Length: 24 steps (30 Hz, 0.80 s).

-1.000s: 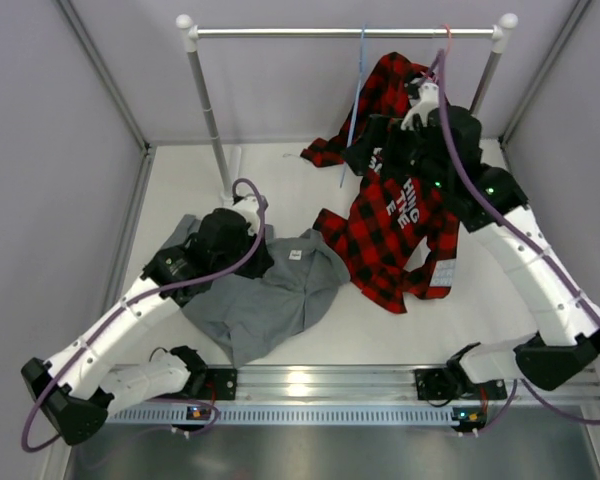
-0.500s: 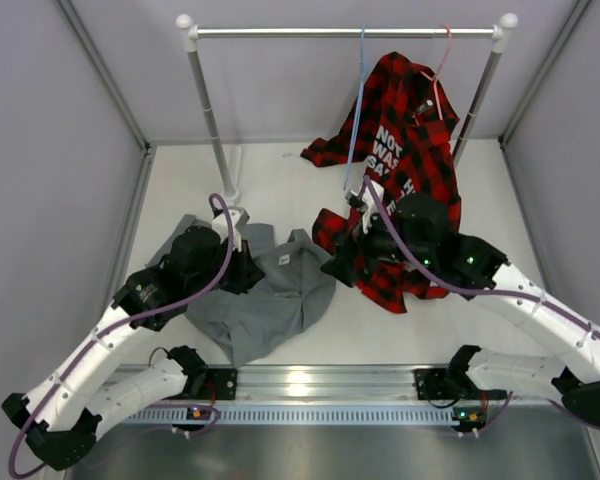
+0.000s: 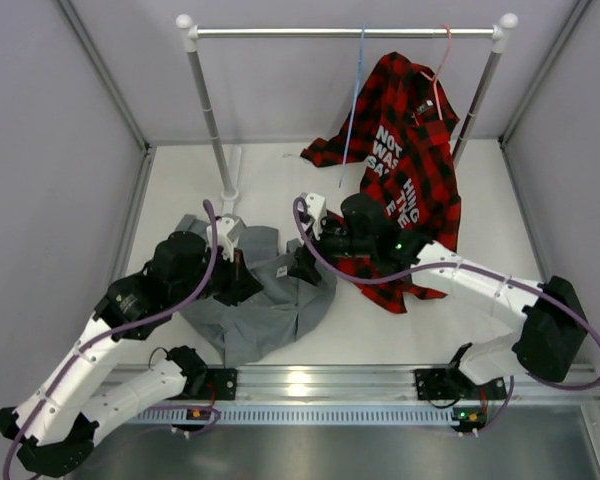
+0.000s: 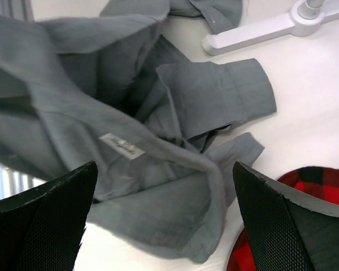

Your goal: Place the shirt on the hanger

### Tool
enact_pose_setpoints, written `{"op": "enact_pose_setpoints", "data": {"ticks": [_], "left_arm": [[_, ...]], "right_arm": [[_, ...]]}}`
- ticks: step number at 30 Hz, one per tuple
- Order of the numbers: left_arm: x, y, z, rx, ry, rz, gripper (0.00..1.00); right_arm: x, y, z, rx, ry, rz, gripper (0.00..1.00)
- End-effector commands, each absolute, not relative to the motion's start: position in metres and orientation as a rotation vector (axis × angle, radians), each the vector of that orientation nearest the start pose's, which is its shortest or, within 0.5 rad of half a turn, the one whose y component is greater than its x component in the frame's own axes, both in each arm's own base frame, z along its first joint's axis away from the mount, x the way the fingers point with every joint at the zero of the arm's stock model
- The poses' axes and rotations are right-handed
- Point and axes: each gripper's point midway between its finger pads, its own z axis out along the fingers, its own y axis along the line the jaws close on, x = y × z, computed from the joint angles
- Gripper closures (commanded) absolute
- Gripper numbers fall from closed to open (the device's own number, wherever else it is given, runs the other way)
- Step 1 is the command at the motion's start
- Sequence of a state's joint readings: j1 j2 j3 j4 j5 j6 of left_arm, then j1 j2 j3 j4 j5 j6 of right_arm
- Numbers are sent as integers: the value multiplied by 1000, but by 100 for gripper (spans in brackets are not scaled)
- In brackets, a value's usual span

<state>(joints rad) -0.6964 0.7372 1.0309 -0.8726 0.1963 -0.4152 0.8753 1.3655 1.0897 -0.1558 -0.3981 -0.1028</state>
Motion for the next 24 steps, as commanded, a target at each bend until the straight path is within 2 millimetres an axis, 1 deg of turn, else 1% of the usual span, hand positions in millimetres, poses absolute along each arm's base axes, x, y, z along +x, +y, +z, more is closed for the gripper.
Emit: {"op": "enact_pose_setpoints", "data": {"ticks": [1, 2, 3, 4, 6, 7, 8, 9, 10, 11, 12, 13, 14, 15, 16, 17, 18, 19, 20, 21, 22, 23, 24], "left_arm": [[136, -177, 281, 452, 2152, -833, 100], [137, -175, 282, 446, 2152, -819, 100], [136, -171, 282, 439, 2158, -800, 100], [136, -169, 287, 435, 2144, -793, 100], [137, -163, 290, 420, 2143, -765, 100], [138, -161, 291, 406, 2144, -749, 100], [143, -155, 295, 375, 2131, -714, 100], [146, -151, 298, 346, 2124, -691, 100], [147, -148, 299, 329, 2126, -670, 100], [153, -141, 302, 294, 2112, -627, 100], [164, -130, 310, 222, 2082, -556, 100], [170, -123, 315, 178, 2064, -509, 100], [180, -117, 320, 135, 2053, -447, 100], [194, -94, 344, 23, 1976, -326, 100], [203, -83, 358, -32, 1935, -263, 100], [210, -75, 376, -69, 1887, -211, 100], [220, -59, 412, -127, 1801, -126, 100], [226, -56, 438, -161, 1735, -120, 100], [230, -54, 459, -143, 1688, -96, 100], [243, -65, 471, -125, 1679, -90, 100], [237, -63, 514, -139, 1593, -152, 100], [241, -67, 531, -106, 1562, -152, 100], [254, -80, 537, -75, 1567, -147, 100]], "right_arm": [[235, 383, 232, -1216, 1535, 831, 1], [240, 384, 214, -1226, 1571, 809, 1], [246, 383, 204, -1222, 1594, 775, 1], [250, 383, 185, -1228, 1629, 758, 1], [257, 383, 167, -1218, 1666, 718, 0], [259, 384, 153, -1230, 1700, 708, 1], [257, 386, 150, -1244, 1708, 724, 1], [254, 388, 149, -1237, 1714, 752, 5], [253, 389, 150, -1218, 1695, 770, 41], [254, 390, 156, -1186, 1680, 783, 64], [254, 385, 154, -1130, 1705, 783, 100], [255, 382, 181, -1062, 1658, 789, 100], [255, 378, 199, -1010, 1643, 783, 100], [268, 371, 231, -894, 1640, 718, 100], [257, 366, 276, -837, 1584, 700, 100], [261, 344, 282, -772, 1666, 551, 100], [255, 340, 344, -709, 1597, 555, 100], [229, 340, 379, -709, 1547, 569, 100], [232, 320, 402, -595, 1557, 457, 100], [219, 305, 445, -555, 1547, 457, 100], [200, 311, 461, -576, 1546, 469, 100], [203, 294, 473, -457, 1584, 398, 100], [192, 274, 504, -440, 1582, 391, 100]]}}
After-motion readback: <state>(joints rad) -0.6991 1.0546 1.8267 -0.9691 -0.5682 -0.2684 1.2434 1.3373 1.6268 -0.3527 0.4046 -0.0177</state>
